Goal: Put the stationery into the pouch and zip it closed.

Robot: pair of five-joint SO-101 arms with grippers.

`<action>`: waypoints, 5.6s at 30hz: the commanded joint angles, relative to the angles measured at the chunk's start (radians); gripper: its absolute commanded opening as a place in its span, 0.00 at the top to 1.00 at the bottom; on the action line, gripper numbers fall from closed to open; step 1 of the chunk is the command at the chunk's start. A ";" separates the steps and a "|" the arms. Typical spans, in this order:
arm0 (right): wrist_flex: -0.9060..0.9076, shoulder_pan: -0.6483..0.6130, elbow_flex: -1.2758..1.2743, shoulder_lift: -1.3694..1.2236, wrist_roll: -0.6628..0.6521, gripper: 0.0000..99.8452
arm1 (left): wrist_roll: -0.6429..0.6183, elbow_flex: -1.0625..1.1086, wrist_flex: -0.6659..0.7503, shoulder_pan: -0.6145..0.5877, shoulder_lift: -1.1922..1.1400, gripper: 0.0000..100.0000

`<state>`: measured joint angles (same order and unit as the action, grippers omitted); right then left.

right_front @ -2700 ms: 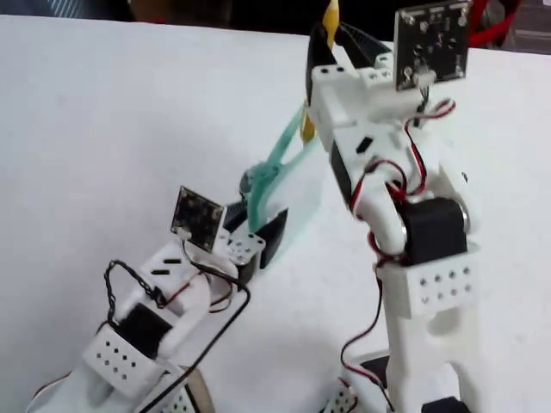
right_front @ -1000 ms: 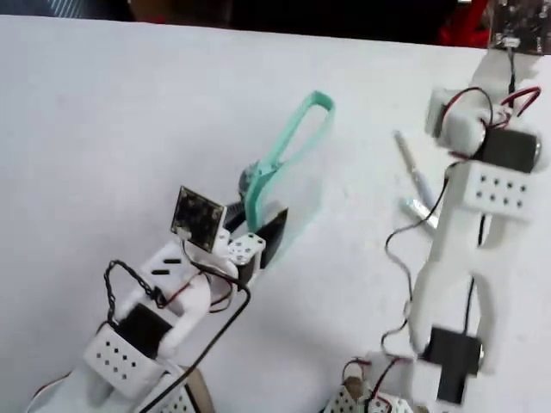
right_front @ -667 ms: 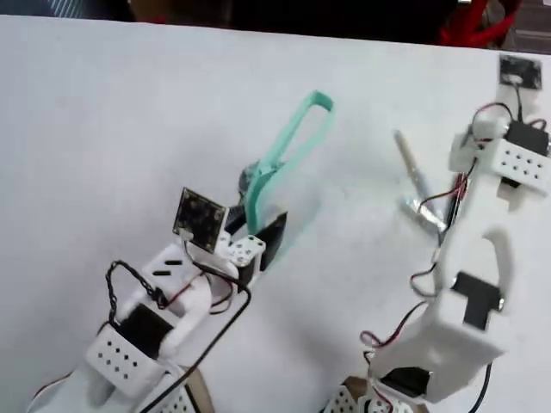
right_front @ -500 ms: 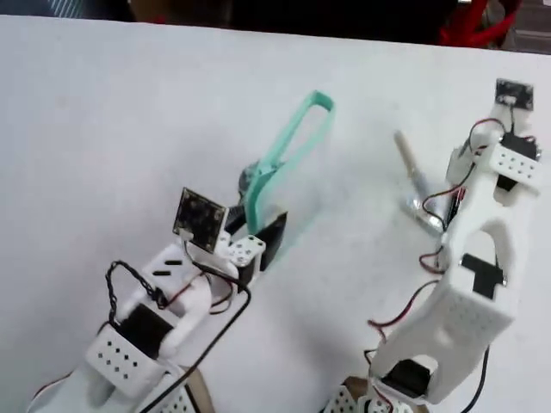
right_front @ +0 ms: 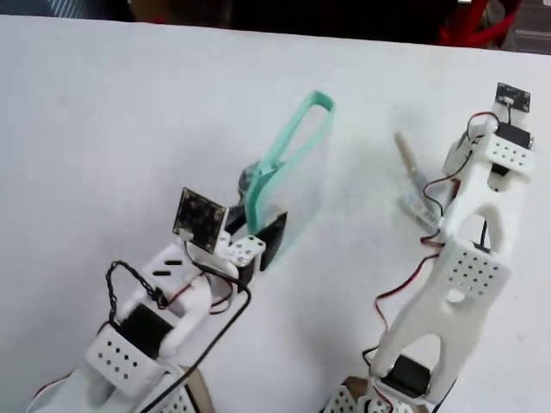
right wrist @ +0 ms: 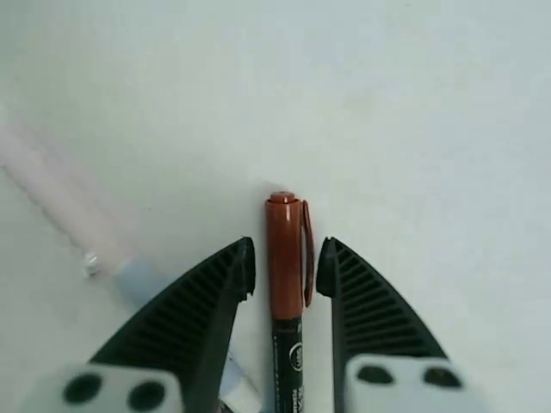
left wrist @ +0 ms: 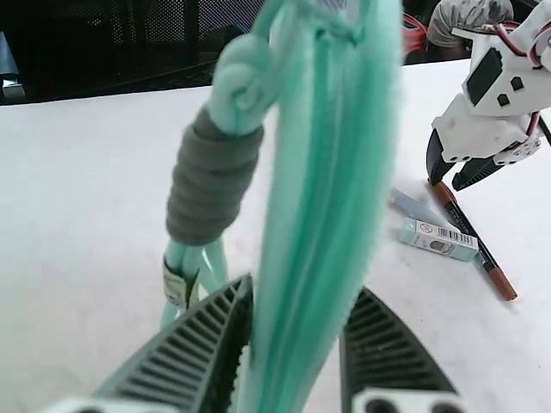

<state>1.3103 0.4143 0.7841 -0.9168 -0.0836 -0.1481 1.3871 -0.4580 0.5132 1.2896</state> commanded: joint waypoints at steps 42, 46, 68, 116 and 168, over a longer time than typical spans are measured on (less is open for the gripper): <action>0.415 0.002 0.400 0.294 0.005 0.98 | -0.005 -0.002 0.021 -0.002 0.005 0.84; 0.412 -0.024 0.164 0.518 0.006 0.98 | -0.005 -0.002 0.021 -0.002 0.005 0.84; 0.366 -0.375 -0.229 1.326 0.006 0.98 | -0.005 0.000 0.014 -0.008 0.005 0.84; -0.659 -0.855 -0.710 1.420 -0.003 0.98 | 0.074 0.002 0.020 -0.001 0.005 0.84; -0.509 -0.935 -1.091 1.721 -0.183 0.88 | 0.074 0.000 0.020 -0.007 0.005 0.84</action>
<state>0.7979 -0.5278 -0.3115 0.7725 -0.2585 -0.0852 1.3871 -0.4580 0.5117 1.2896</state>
